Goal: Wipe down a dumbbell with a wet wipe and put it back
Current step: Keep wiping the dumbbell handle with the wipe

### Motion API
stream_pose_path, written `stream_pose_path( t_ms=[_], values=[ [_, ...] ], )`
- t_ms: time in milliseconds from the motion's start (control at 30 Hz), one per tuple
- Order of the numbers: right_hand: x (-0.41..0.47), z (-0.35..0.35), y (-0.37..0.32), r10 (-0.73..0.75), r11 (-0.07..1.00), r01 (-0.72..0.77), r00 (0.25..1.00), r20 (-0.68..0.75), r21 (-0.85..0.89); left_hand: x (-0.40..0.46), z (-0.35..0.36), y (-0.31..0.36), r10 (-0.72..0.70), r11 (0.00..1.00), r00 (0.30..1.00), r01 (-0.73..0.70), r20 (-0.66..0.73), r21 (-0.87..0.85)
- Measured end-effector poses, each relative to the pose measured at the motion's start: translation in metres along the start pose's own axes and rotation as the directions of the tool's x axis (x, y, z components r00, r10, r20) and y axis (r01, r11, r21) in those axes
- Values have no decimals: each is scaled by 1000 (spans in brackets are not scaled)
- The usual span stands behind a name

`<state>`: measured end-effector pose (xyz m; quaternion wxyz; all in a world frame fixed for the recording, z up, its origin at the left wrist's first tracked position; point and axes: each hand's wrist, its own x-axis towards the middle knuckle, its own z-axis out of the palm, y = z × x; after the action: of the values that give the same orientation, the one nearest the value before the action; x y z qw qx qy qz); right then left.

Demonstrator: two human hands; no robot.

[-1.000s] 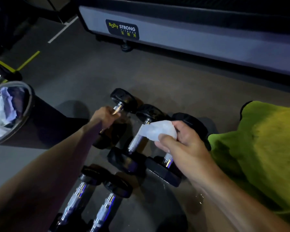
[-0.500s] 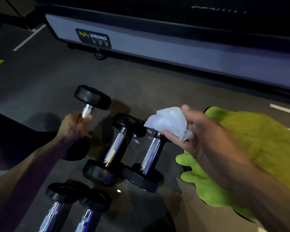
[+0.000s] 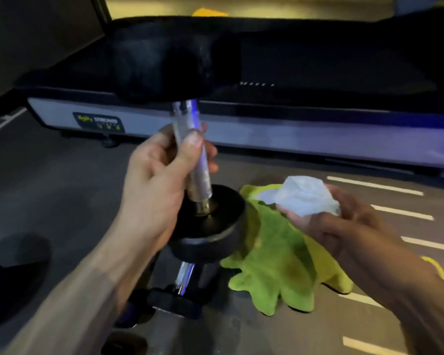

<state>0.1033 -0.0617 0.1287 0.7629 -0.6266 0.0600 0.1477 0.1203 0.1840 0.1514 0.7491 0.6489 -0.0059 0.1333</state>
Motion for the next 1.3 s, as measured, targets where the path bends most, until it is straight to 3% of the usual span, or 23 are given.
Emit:
stream_pose_path(
  t_ms=[100, 300, 567, 733, 867, 933, 1100, 1200, 1300],
  values=[
    [-12, -23, -3, -32, 995, 46, 988, -154, 87, -2, 50, 10, 3, 996, 997, 4, 73, -91],
    [-25, -58, -4, -69, 996, 50, 950, -304, -68, -14, 113, -16, -24, 999, 991, 30, 133, -40],
    [-32, -67, -11, -71, 997, 65, 940, -334, -30, -23, 123, -23, -8, 1000, 987, 3, 161, 30],
    [-29, -67, -19, 74, 985, -57, 992, -98, 165, -10, 124, -5, -24, 998, 985, 14, 170, 62],
    [-27, -61, -36, 62, 971, -47, 997, -54, 236, -9, 129, -6, -72, 989, 982, 47, 177, 141],
    [-23, -58, -44, 27, 985, -23, 999, -20, 171, -8, 133, -6, -99, 988, 980, 77, 173, 131],
    [-11, -45, -54, -141, 965, 125, 988, -57, -230, -6, 133, -3, -118, 991, 952, 97, 281, 89],
    [-4, -42, -53, -178, 950, 161, 983, -40, -267, -8, 133, -6, -114, 992, 948, 93, 298, 84],
    [0, -39, -52, -166, 968, 164, 986, 6, -190, -4, 132, -14, -124, 992, 961, 112, 247, 63]
  ],
)
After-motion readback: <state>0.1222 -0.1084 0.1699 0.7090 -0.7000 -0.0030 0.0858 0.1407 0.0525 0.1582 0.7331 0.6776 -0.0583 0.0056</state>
